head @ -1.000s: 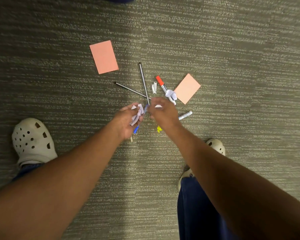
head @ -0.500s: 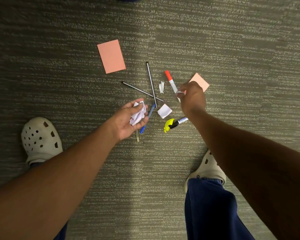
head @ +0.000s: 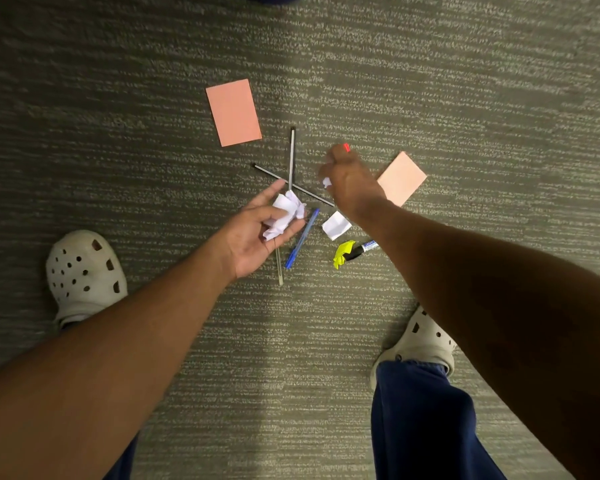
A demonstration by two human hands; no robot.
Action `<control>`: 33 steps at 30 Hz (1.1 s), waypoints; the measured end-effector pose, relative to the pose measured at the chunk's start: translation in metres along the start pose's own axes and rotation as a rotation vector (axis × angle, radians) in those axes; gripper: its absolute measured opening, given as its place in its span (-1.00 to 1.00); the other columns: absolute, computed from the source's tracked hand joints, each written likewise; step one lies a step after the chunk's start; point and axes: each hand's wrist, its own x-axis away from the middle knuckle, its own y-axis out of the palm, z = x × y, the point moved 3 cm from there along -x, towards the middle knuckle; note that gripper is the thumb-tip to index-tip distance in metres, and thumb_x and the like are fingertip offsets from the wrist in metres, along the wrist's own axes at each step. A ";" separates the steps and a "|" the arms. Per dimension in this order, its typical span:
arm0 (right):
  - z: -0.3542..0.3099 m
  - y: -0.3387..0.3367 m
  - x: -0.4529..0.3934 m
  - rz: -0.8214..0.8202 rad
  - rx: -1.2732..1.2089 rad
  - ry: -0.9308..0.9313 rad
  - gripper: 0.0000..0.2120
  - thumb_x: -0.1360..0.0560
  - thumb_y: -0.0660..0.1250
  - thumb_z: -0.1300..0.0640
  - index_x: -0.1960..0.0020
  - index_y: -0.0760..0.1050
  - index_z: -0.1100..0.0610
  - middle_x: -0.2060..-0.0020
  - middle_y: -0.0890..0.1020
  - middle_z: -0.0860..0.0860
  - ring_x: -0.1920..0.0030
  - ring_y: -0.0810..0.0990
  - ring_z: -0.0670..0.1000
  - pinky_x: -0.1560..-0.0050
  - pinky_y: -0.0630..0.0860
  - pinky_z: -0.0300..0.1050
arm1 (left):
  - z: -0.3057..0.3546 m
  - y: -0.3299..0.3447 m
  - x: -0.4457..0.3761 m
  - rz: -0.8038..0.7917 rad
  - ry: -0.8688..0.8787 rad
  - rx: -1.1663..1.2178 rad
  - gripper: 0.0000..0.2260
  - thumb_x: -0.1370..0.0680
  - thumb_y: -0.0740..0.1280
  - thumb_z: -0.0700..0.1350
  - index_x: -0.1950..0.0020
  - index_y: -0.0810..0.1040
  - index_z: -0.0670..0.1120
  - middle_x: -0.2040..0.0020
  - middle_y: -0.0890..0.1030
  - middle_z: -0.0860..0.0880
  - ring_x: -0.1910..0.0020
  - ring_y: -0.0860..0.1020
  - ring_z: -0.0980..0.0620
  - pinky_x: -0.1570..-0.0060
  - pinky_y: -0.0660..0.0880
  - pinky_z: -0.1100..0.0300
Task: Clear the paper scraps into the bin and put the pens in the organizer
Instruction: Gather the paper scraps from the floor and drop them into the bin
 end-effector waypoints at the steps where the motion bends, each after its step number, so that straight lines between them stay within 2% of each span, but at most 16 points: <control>1: 0.000 0.000 0.001 -0.006 0.006 -0.017 -0.68 -0.54 0.28 0.45 -0.19 0.65 0.20 -0.29 0.49 0.17 -0.27 0.54 0.23 -0.29 0.54 0.10 | 0.001 -0.002 0.000 -0.005 0.004 0.014 -0.44 -0.60 0.32 -0.42 -0.51 0.52 0.06 -0.42 0.60 -0.17 -0.27 0.70 -0.16 -0.12 0.72 0.04; 3: 0.000 -0.005 0.005 0.001 -0.047 0.010 -0.70 -0.54 0.30 0.44 -0.17 0.68 0.23 -0.26 0.59 0.19 -0.22 0.62 0.24 -0.28 0.55 0.02 | 0.002 -0.007 0.001 -0.003 0.006 0.036 -0.39 -0.53 0.39 -0.44 -0.50 0.52 0.05 -0.38 0.64 -0.17 -0.24 0.72 -0.19 -0.10 0.72 0.02; 6: 0.018 -0.003 0.019 0.120 -0.238 0.193 -0.75 -0.51 0.36 0.42 -0.11 0.71 0.25 -0.19 0.67 0.20 -0.17 0.66 0.19 -0.26 0.52 -0.10 | 0.004 -0.010 0.003 0.012 0.014 0.022 -0.52 -0.47 0.45 -0.42 -0.31 0.67 -0.01 -0.31 0.69 -0.15 -0.15 0.75 -0.13 0.00 0.73 0.07; 8: 0.023 0.004 0.035 0.132 -0.278 0.233 -0.75 -0.51 0.33 0.42 -0.10 0.71 0.26 -0.13 0.68 0.19 -0.12 0.67 0.17 -0.26 0.55 -0.03 | 0.003 -0.012 0.005 0.025 0.011 0.017 -0.60 -0.44 0.46 -0.39 -0.19 0.73 -0.02 -0.26 0.72 -0.14 -0.07 0.78 -0.09 0.04 0.73 0.11; 11: 0.016 0.024 0.053 -0.050 -0.122 0.068 -0.76 -0.59 0.28 0.35 -0.18 0.65 0.23 -0.16 0.63 0.16 -0.15 0.63 0.17 -0.25 0.55 0.04 | -0.001 -0.014 0.008 0.034 0.000 -0.011 -0.64 -0.53 0.42 -0.39 -0.18 0.73 0.00 -0.31 0.69 -0.13 -0.17 0.74 -0.10 0.03 0.74 0.12; 14: 0.010 0.048 0.063 -0.195 0.083 -0.139 -0.67 -0.64 0.25 0.29 -0.38 0.53 0.20 -0.41 0.47 0.13 -0.38 0.44 0.16 -0.38 0.46 0.04 | -0.005 -0.014 0.009 0.035 -0.005 -0.036 -0.62 -0.52 0.42 -0.39 -0.20 0.73 0.01 -0.35 0.67 -0.12 -0.28 0.69 -0.12 -0.02 0.73 0.11; 17: 0.003 0.050 0.069 -0.172 0.099 -0.211 -0.56 -0.69 0.23 -0.03 -0.49 0.43 0.14 -0.54 0.34 0.13 -0.51 0.29 0.19 -0.47 0.39 0.16 | -0.009 -0.015 0.012 0.023 -0.014 -0.059 -0.62 -0.54 0.41 -0.40 -0.22 0.73 0.01 -0.36 0.67 -0.11 -0.28 0.69 -0.13 -0.05 0.73 0.09; 19: 0.004 0.052 0.076 -0.160 0.154 -0.192 -0.37 -0.59 0.30 -0.25 -0.53 0.37 0.08 -0.56 0.30 0.13 -0.53 0.27 0.21 -0.49 0.37 0.20 | -0.010 -0.017 0.015 0.013 -0.013 -0.073 -0.61 -0.56 0.39 -0.40 -0.24 0.72 0.00 -0.36 0.67 -0.11 -0.30 0.68 -0.14 -0.08 0.73 0.08; 21: 0.004 0.056 0.083 -0.190 0.246 -0.168 -0.23 -0.45 0.44 -0.31 -0.53 0.33 0.02 -0.56 0.23 0.14 -0.51 0.27 0.23 -0.44 0.41 0.23 | -0.012 -0.018 0.017 0.018 -0.007 -0.078 -0.61 -0.58 0.37 -0.40 -0.28 0.70 -0.01 -0.37 0.66 -0.11 -0.29 0.68 -0.14 -0.11 0.72 0.07; 22: 0.003 0.058 0.087 -0.219 0.282 -0.159 -0.22 -0.42 0.49 -0.26 -0.52 0.33 0.00 -0.56 0.20 0.14 -0.50 0.27 0.24 -0.40 0.46 0.24 | -0.013 -0.018 0.018 0.022 -0.005 -0.072 -0.61 -0.59 0.36 -0.40 -0.30 0.68 -0.02 -0.38 0.66 -0.12 -0.30 0.68 -0.14 -0.12 0.72 0.06; 24: -0.003 0.066 0.094 -0.264 0.314 -0.165 -0.29 -0.44 0.54 -0.06 -0.50 0.34 0.00 -0.55 0.18 0.17 -0.48 0.29 0.24 -0.33 0.54 0.20 | -0.016 -0.019 0.020 0.028 -0.007 -0.054 -0.60 -0.60 0.36 -0.39 -0.36 0.66 -0.04 -0.38 0.66 -0.12 -0.31 0.67 -0.14 -0.15 0.71 0.05; 26: -0.010 0.072 0.098 -0.227 0.309 -0.193 -0.37 -0.49 0.47 0.22 -0.50 0.36 0.00 -0.54 0.21 0.18 -0.46 0.31 0.24 -0.30 0.57 0.16 | -0.019 -0.020 0.021 0.031 -0.010 -0.047 -0.58 -0.61 0.35 -0.38 -0.41 0.63 -0.06 -0.36 0.67 -0.12 -0.31 0.67 -0.14 -0.14 0.71 0.06; 28: -0.017 0.076 0.098 -0.190 0.255 -0.174 -0.39 -0.51 0.36 0.38 -0.49 0.41 0.00 -0.49 0.29 0.16 -0.42 0.34 0.22 -0.30 0.57 0.17 | -0.021 -0.020 0.023 0.027 -0.010 -0.049 -0.58 -0.62 0.34 -0.38 -0.42 0.63 -0.06 -0.33 0.69 -0.11 -0.29 0.68 -0.13 -0.11 0.72 0.08; 31: -0.024 0.084 0.094 -0.230 0.164 -0.119 -0.62 -0.56 0.29 0.38 -0.34 0.54 0.14 -0.35 0.44 0.16 -0.33 0.44 0.18 -0.26 0.61 0.10 | -0.023 -0.022 0.025 0.037 -0.002 -0.057 -0.59 -0.61 0.34 -0.39 -0.37 0.66 -0.05 -0.24 0.74 -0.08 -0.21 0.72 -0.08 -0.10 0.72 0.10; 33: -0.022 0.082 0.091 -0.200 -0.044 0.032 -0.75 -0.60 0.24 0.35 -0.20 0.61 0.21 -0.20 0.58 0.15 -0.18 0.58 0.12 -0.18 0.62 -0.01 | -0.023 -0.025 0.027 0.052 0.007 -0.048 -0.61 -0.59 0.36 -0.39 -0.32 0.69 -0.03 -0.19 0.77 -0.07 -0.16 0.75 -0.07 -0.07 0.72 0.11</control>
